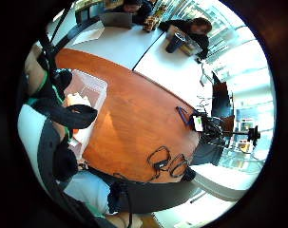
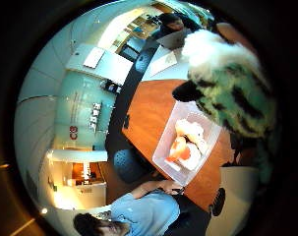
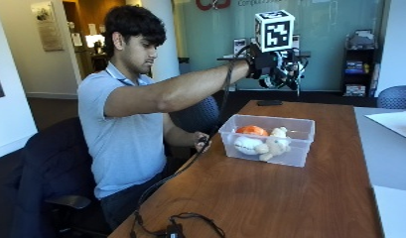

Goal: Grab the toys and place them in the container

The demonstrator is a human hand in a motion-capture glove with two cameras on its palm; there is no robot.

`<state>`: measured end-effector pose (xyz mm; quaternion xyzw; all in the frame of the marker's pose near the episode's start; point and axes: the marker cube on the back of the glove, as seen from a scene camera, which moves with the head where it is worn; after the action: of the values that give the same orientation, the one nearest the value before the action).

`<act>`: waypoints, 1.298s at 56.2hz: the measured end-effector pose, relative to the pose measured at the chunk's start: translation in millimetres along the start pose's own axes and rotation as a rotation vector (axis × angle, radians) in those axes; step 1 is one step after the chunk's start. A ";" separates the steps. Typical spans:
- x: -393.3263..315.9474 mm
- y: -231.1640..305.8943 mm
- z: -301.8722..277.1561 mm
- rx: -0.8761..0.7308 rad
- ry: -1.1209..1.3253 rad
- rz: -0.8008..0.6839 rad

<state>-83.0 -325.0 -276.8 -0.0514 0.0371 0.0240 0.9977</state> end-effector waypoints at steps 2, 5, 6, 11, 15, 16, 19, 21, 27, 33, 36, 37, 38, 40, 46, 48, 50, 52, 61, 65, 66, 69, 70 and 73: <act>-8.5 -9.0 6.6 -0.016 -0.006 -0.008; -17.8 -18.2 16.4 -0.038 -0.019 -0.018; -20.5 -20.5 19.7 -0.046 -0.023 -0.023; -28.4 -27.8 33.2 -0.085 -0.022 -0.048; -33.3 -32.6 41.5 -0.092 0.007 -0.047; -32.6 -34.1 43.3 -0.093 0.034 -0.021; -27.7 -38.6 48.9 -0.100 0.141 0.087; -35.5 -39.9 52.6 -0.126 0.109 0.039; -36.7 -35.3 59.6 -0.241 0.043 -0.064; -24.5 -24.0 61.1 -0.225 -0.009 -0.079; -15.2 -12.6 60.6 -0.185 -0.059 -0.096; -10.7 -7.4 60.6 -0.173 -0.077 -0.102; -5.8 -1.9 61.0 -0.161 -0.091 -0.108; 4.8 9.6 63.1 -0.142 -0.101 -0.113; 45.0 45.9 75.1 -0.113 -0.005 -0.063; 58.3 56.3 79.1 -0.115 0.039 -0.043; 71.5 67.1 83.0 -0.124 0.070 -0.026; 84.3 77.7 86.7 -0.137 0.082 -0.009; 124.6 111.8 111.1 -0.174 0.096 0.101; 134.8 119.9 127.4 -0.190 0.141 0.136; 136.6 121.4 132.6 -0.196 0.152 0.144; 141.8 125.3 150.2 -0.220 0.190 0.166; 143.3 126.6 156.4 -0.230 0.204 0.171; 146.3 130.2 175.3 -0.260 0.226 0.173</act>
<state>68.6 -170.9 -127.2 -0.1790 0.1498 0.1082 0.9664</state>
